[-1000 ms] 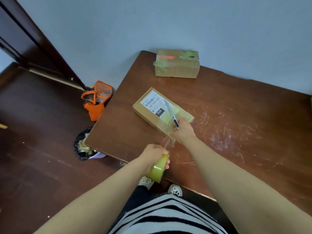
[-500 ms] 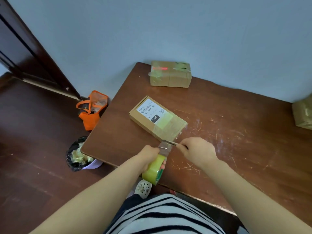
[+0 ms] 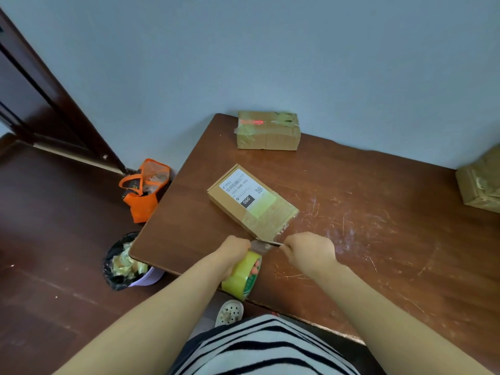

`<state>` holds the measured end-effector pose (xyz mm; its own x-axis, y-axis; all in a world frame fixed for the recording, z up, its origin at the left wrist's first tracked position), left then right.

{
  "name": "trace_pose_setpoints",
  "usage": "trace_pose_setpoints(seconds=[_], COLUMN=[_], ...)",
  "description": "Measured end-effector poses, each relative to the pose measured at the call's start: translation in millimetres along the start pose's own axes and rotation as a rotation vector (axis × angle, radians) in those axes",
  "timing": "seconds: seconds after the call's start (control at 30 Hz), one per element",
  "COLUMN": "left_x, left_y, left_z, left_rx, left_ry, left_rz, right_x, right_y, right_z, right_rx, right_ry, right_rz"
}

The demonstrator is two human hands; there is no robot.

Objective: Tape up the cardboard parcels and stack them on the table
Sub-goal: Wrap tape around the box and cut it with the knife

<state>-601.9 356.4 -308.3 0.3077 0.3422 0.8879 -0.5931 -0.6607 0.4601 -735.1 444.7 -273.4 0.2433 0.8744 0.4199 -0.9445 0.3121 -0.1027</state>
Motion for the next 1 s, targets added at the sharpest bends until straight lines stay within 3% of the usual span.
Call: trace_pose_setpoints(seconds=[0.47,0.7,0.9,1.0], left_x=[-5.1,-2.8,4.6,11.7], left_y=[14.8,16.3,25.4,26.0], left_z=[-8.5,-12.7,2.1,1.2], left_rx=[-0.145,-0.095,-0.133,-0.246], left_ry=[0.01,0.01,-0.046,-0.113], left_rz=[-0.03,-0.007,0.052,0.078], right_x=[9.0,19.1,22.7,25.0], right_y=[-9.0,-8.5,45.4,70.1], right_z=[4.1,-7.2,-41.7,-50.2], right_rx=[0.053,0.093,-0.31,-0.294], right_ry=[-0.036,-0.108,-0.092,-0.157], right_rz=[-0.118,-0.078,-0.212,-0.243])
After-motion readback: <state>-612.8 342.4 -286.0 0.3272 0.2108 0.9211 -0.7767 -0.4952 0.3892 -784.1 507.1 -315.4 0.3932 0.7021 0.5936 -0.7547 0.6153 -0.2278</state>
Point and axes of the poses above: each hand's wrist, its own x-axis away from the middle knuckle, its own z-axis out of the back of the hand, y = z × x, the point moved 2 cm from there along -x, towards the middle knuckle, and after that the axes turned 8 degrees about z, right-handed, at the moved point
